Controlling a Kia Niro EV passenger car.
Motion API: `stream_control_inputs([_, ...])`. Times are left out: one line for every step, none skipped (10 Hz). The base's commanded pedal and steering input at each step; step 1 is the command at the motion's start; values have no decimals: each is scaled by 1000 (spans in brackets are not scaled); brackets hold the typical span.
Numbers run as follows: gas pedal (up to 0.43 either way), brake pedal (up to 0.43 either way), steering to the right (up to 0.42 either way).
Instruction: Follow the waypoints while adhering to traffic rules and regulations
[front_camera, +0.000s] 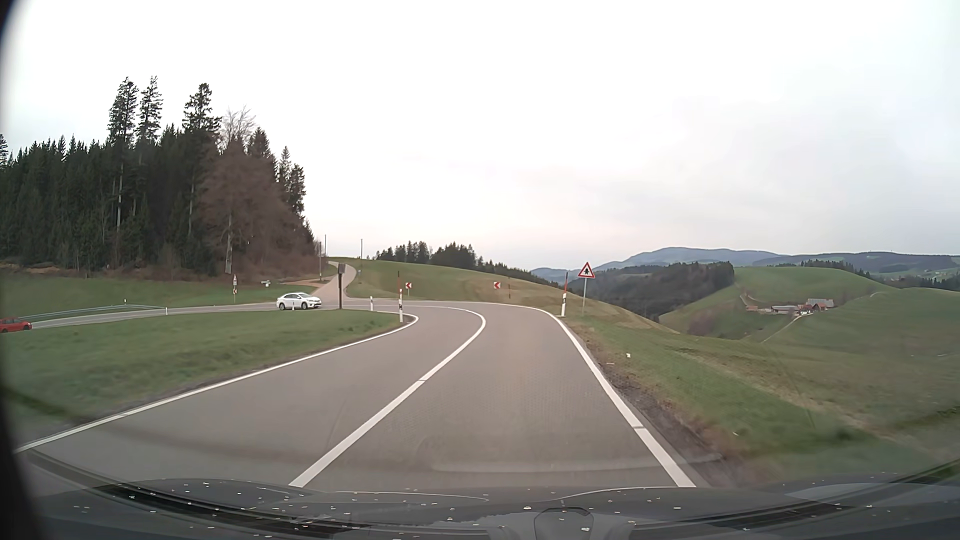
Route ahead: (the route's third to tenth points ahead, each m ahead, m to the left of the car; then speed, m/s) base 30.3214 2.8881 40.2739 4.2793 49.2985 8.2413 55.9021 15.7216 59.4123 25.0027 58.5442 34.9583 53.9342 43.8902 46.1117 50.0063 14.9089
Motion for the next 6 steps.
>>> stream_control_inputs([0, 171, 21])
stream_control_inputs([0, 183, 20])
stream_control_inputs([0, 195, 18])
stream_control_inputs([0, 201, 14])
stream_control_inputs([0, 213, 9])
stream_control_inputs([0, 220, 3])
